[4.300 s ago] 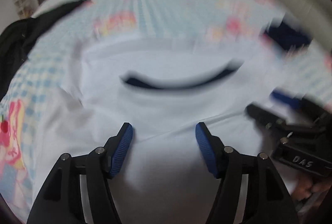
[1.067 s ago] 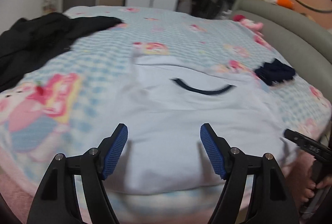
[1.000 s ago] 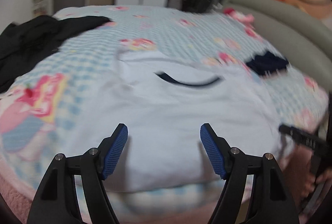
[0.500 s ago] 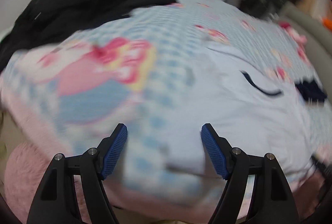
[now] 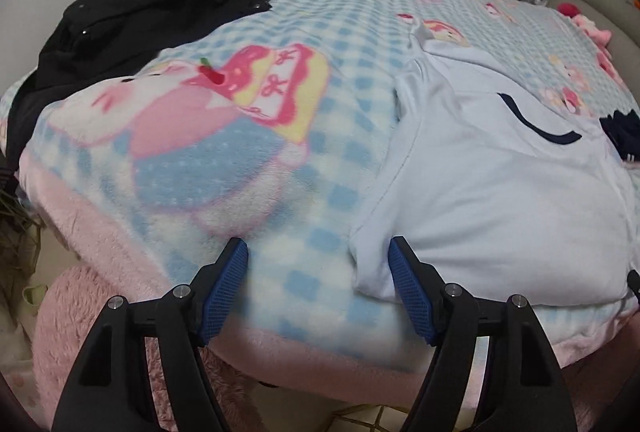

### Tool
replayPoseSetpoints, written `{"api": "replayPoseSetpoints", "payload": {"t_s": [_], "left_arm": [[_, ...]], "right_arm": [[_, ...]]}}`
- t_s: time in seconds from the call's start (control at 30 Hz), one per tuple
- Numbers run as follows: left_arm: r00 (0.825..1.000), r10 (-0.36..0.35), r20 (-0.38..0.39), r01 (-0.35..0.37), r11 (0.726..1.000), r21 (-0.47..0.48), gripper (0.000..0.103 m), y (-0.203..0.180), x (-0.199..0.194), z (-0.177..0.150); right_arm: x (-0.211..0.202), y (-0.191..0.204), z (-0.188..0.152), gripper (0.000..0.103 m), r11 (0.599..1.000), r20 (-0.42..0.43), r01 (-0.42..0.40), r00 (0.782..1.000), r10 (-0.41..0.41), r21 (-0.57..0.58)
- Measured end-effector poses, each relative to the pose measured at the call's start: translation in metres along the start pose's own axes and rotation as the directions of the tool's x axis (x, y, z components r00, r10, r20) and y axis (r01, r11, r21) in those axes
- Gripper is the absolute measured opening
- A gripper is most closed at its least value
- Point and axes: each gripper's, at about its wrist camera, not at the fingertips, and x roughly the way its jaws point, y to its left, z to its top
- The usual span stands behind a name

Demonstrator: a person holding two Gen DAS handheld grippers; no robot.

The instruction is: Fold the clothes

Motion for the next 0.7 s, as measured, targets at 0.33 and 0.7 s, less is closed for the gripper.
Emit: {"api": "replayPoseSetpoints", "payload": {"t_s": [0.33,0.7], "left_arm": [[0.973,-0.162,0.164,0.151,0.986,0.075,0.074,-0.028,-0.029,-0.002],[0.988,-0.129,0.086,0.134,0.989,-0.058,0.075,0.004,-0.015,0.002]], "right_arm": [[-0.012,-0.041,-0.003,0.078,0.988,-0.020,-0.024,0.999,0.027,0.154],[-0.016,-0.047,-0.002,0.070,0.976,-0.014,0.147,0.989,-0.147,0.158]]}}
